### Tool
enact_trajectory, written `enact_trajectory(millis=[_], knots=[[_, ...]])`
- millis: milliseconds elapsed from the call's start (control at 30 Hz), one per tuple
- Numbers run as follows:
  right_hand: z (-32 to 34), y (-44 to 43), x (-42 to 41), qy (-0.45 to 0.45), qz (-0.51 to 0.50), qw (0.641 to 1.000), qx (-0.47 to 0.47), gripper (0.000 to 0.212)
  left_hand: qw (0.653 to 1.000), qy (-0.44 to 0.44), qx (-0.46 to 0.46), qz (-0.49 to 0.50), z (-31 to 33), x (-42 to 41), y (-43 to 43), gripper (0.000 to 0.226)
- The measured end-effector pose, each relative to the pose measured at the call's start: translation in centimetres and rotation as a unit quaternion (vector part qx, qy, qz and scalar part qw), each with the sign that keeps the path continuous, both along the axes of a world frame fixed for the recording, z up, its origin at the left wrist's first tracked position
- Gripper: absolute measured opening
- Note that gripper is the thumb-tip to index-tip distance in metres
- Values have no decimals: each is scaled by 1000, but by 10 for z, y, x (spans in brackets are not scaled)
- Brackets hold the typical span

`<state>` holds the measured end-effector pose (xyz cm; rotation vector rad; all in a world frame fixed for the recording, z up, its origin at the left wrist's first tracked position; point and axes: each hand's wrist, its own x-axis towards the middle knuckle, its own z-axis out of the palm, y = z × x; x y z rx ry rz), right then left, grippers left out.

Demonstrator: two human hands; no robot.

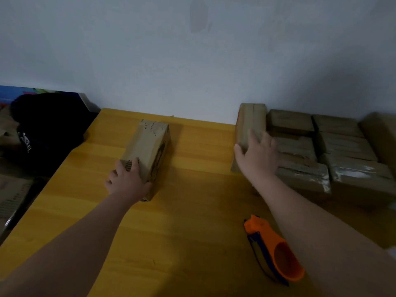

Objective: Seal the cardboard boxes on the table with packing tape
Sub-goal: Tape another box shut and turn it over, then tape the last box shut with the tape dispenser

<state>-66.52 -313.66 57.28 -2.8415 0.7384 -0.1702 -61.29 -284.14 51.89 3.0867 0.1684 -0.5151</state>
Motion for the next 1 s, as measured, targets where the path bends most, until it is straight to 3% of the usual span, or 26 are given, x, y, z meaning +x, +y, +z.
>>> enact_trajectory(millis=[133,233,400,567,667,833,1000], knots=[[-8,12,-47,-41,61,997,9,53,998,11,-11,-57,1,-23,-9,89],[-25,14,-93,17,78,996,39,50,990,23,-41,-129,-2,-45,-12,88],[-58,11,-166,165,16,984,63,65,968,53,-77,-233,-3,-79,-12,89],[-66,15,-196,169,-84,979,79,92,953,68,-97,-278,1,-107,-20,88],[-72,18,-208,173,-105,973,110,73,945,73,-106,-300,5,-117,-24,86],[-74,9,-219,75,-120,977,161,31,937,76,-124,-319,5,-129,-26,80],[-33,-4,-216,-140,-157,963,166,33,929,73,-156,-329,2,-137,-27,75]])
